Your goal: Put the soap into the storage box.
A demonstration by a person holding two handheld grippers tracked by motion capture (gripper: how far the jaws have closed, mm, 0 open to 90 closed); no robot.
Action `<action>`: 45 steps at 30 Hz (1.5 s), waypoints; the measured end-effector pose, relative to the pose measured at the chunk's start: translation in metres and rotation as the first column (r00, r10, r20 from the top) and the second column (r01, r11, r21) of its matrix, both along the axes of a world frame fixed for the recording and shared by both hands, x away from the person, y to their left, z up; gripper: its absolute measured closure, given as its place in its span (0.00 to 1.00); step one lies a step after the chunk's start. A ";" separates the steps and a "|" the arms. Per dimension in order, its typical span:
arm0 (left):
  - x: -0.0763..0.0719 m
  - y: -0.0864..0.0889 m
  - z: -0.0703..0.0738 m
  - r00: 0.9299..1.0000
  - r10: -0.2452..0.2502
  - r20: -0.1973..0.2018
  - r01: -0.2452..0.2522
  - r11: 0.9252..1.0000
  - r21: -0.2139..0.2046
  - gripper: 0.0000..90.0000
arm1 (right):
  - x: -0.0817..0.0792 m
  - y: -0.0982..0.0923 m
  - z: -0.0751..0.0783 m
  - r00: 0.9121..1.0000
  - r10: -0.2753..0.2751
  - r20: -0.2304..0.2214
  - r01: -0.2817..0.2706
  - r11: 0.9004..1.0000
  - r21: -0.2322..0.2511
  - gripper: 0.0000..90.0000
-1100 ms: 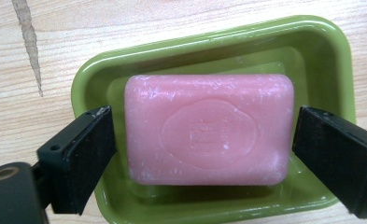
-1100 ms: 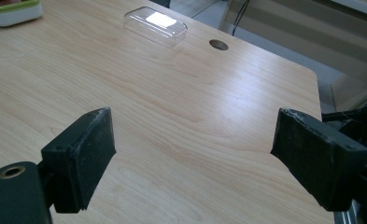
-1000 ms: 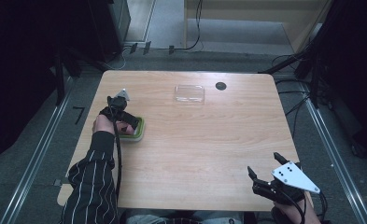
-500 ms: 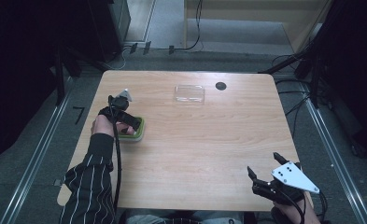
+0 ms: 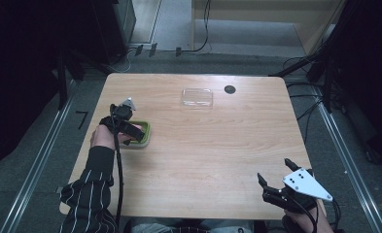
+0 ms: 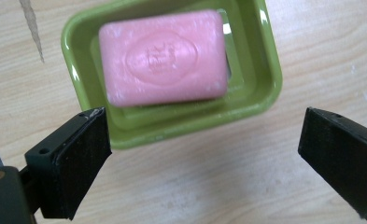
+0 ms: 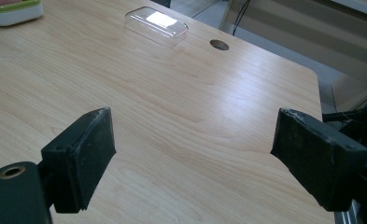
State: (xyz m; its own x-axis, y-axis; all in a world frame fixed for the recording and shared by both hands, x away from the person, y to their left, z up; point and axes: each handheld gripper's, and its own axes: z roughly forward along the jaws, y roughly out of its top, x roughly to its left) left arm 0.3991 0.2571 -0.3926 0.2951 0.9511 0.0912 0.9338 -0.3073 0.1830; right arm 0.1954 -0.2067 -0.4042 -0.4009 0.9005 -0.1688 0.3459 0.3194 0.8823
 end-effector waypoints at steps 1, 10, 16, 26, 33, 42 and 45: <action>-0.002 0.000 0.000 1.000 -0.005 0.001 0.005 1.000 0.002 0.03 | 0.000 0.000 0.000 1.000 0.000 0.001 0.000 1.000 -0.002 0.15; -0.022 0.001 -0.003 1.000 -0.013 -0.013 0.013 1.000 0.011 0.03 | 0.000 0.000 0.000 1.000 -0.001 0.001 0.001 1.000 -0.001 0.15; -0.034 0.003 -0.007 0.999 -0.029 -0.039 0.030 0.999 0.016 0.03 | 0.000 0.000 0.000 1.000 -0.003 -0.001 0.003 1.000 -0.003 0.15; -0.052 0.005 -0.014 0.997 -0.045 -0.063 0.046 0.999 0.018 0.04 | 0.000 0.000 0.000 1.000 -0.003 0.002 0.003 1.000 -0.005 0.15; -0.064 0.003 -0.019 0.994 -0.075 -0.080 0.077 0.997 0.014 0.04 | 0.000 0.001 0.000 1.000 -0.005 0.001 0.005 1.000 -0.003 0.15; -0.073 0.005 -0.025 0.994 -0.074 -0.081 0.076 0.997 0.028 0.04 | 0.000 0.001 0.000 1.000 0.002 0.007 -0.002 1.000 -0.007 0.15; -0.072 0.006 -0.030 0.993 -0.080 -0.083 0.082 0.996 0.028 0.04 | 0.000 0.000 0.000 1.000 0.000 0.005 0.000 1.000 -0.004 0.15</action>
State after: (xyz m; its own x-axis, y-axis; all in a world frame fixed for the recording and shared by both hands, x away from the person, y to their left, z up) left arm 0.3276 0.2630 -0.4228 0.3789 0.9208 0.0928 0.9171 -0.3870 0.0960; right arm 0.1954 -0.2062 -0.4043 -0.4004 0.8996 -0.1743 0.3416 0.3231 0.8826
